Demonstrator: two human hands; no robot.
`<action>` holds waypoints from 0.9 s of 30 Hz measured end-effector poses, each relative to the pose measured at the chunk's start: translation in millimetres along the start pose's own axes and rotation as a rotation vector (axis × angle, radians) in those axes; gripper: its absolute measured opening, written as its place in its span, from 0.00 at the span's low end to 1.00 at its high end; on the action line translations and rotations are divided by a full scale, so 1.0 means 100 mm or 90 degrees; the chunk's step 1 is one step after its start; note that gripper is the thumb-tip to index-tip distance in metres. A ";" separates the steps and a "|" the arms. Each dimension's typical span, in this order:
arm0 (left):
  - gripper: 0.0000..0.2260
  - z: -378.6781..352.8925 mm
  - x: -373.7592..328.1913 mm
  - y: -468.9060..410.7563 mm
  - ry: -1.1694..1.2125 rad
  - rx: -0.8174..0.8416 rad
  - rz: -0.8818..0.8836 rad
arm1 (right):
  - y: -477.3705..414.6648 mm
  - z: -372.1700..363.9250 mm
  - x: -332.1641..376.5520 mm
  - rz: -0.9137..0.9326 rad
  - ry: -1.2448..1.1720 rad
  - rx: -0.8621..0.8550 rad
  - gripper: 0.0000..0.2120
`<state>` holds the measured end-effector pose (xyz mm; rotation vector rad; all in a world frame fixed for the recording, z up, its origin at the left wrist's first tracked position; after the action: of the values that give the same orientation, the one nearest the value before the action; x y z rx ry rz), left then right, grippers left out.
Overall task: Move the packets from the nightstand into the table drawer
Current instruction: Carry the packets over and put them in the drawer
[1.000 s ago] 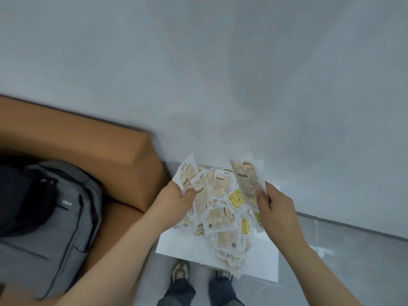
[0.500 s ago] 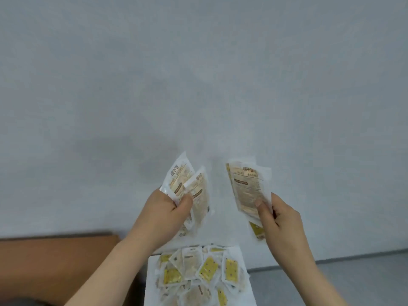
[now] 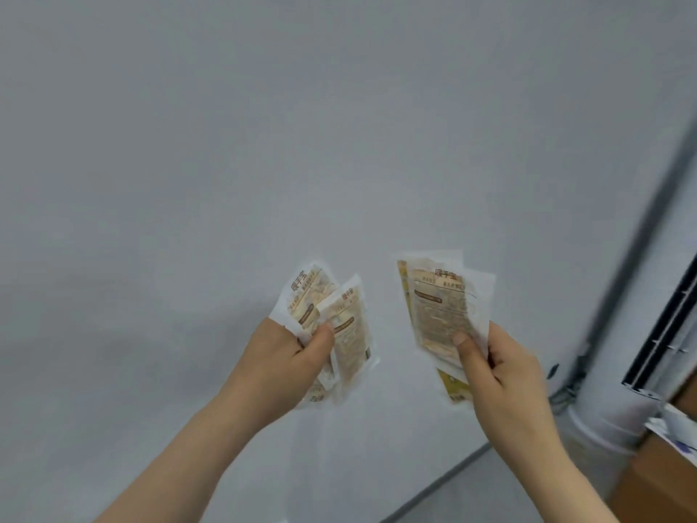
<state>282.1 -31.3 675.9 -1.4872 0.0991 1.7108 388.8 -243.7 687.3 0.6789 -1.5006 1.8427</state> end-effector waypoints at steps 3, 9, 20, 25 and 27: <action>0.10 -0.58 -0.42 0.07 0.049 0.030 -0.036 | -0.18 0.66 -0.14 0.011 0.021 -0.037 0.16; 0.09 -1.87 -1.21 0.26 0.135 0.110 -0.089 | -0.46 2.05 -0.51 0.023 0.096 -0.129 0.14; 0.10 -3.96 -2.21 0.72 0.280 0.327 -0.118 | -0.56 3.97 -1.01 0.000 0.252 -0.296 0.14; 0.10 -4.77 -2.51 0.73 0.325 0.409 -0.152 | -0.71 4.46 -1.25 -0.014 0.330 -0.367 0.16; 0.10 -5.10 -2.57 0.68 0.336 0.443 -0.155 | -0.79 4.63 -1.40 -0.037 0.344 -0.402 0.14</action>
<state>620.3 -494.9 714.4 -1.2960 0.6887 0.9088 534.5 -710.3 729.5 -0.0768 -1.5299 1.2466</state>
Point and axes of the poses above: each hand's wrist, its own y-axis away from the middle knuckle, its own z-axis out of the back of the hand, x = y × z, the point moved 8 cm from there along -y, towards the middle knuckle, and after that the axes turned 13 degrees about -x, right-handed, at the moved point
